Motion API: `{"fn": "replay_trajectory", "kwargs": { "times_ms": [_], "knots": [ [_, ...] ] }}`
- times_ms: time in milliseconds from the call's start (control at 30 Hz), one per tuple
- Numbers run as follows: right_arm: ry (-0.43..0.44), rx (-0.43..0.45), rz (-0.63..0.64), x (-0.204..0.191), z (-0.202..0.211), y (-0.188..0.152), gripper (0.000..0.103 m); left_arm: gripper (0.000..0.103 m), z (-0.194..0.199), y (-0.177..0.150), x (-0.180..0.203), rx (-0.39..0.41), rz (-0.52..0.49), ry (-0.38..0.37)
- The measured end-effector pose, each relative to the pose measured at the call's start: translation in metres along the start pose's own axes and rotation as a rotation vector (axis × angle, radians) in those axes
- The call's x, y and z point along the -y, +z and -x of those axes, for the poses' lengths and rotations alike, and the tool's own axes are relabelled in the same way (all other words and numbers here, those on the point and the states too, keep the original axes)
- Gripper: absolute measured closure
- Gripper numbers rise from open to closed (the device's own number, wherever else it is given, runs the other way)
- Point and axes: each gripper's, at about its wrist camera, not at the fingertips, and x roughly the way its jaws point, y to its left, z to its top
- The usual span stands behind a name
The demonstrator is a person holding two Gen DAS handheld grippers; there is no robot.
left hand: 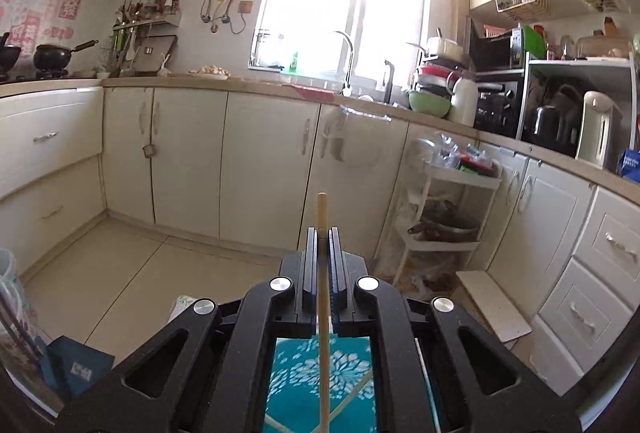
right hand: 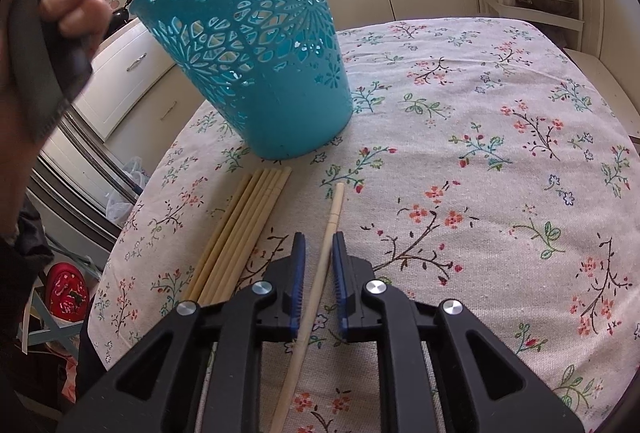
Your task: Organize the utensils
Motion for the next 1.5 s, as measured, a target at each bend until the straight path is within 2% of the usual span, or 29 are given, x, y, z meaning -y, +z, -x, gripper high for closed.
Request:
{"fn": "replay_trajectory", "kwargs": {
  "times_ms": [233, 333, 400, 500, 600, 700, 767, 900, 1000, 1100, 1133, 1167, 1267, 1500],
  "knots": [
    [0.0, 0.0, -0.001, -0.001, 0.0, 0.0, 0.088, 0.098, 0.006, -0.023, -0.015, -0.058, -0.024, 0.017],
    [0.003, 0.0, -0.002, -0.001, 0.0, -0.001, 0.087, 0.09, 0.014, -0.03, -0.02, -0.093, -0.044, 0.015],
    [0.011, -0.001, 0.001, -0.001, 0.0, -0.001, 0.085, 0.068, 0.023, -0.032, -0.024, -0.1, -0.049, 0.024],
    [0.02, -0.002, 0.008, -0.003, 0.0, -0.001, 0.081, 0.046, 0.051, -0.034, -0.037, -0.081, -0.041, 0.056],
    [0.016, -0.002, 0.016, -0.005, 0.0, -0.001, 0.08, 0.034, 0.085, -0.045, -0.052, -0.071, -0.021, 0.087],
    [0.001, -0.001, 0.022, -0.007, 0.001, -0.002, 0.079, 0.025, 0.107, -0.064, -0.067, -0.1, -0.021, 0.119],
    [-0.017, 0.003, 0.021, -0.008, 0.003, -0.004, 0.079, 0.022, 0.112, -0.08, -0.073, -0.138, -0.036, 0.139],
    [-0.066, 0.002, 0.046, -0.015, 0.003, -0.006, 0.079, 0.019, 0.101, -0.119, -0.084, -0.266, -0.063, 0.159],
    [-0.143, -0.006, 0.094, -0.028, 0.0, -0.006, 0.079, 0.018, 0.086, -0.137, -0.087, -0.33, -0.069, 0.156],
    [-0.214, -0.016, 0.137, -0.038, -0.005, -0.005, 0.086, 0.016, 0.074, -0.154, -0.086, -0.369, -0.079, 0.155],
    [-0.222, -0.019, 0.141, -0.037, -0.005, -0.004, 0.093, 0.016, 0.07, -0.158, -0.086, -0.379, -0.081, 0.153],
    [-0.214, -0.027, 0.134, -0.034, -0.005, -0.002, 0.096, 0.016, 0.067, -0.162, -0.086, -0.388, -0.081, 0.151],
    [-0.196, -0.056, 0.107, -0.024, -0.002, 0.002, 0.097, 0.016, 0.059, -0.168, -0.087, -0.427, -0.073, 0.139],
    [-0.22, -0.055, 0.18, -0.03, -0.001, -0.002, 0.097, 0.012, 0.047, -0.174, -0.09, -0.478, -0.041, 0.114]
  ]
}}
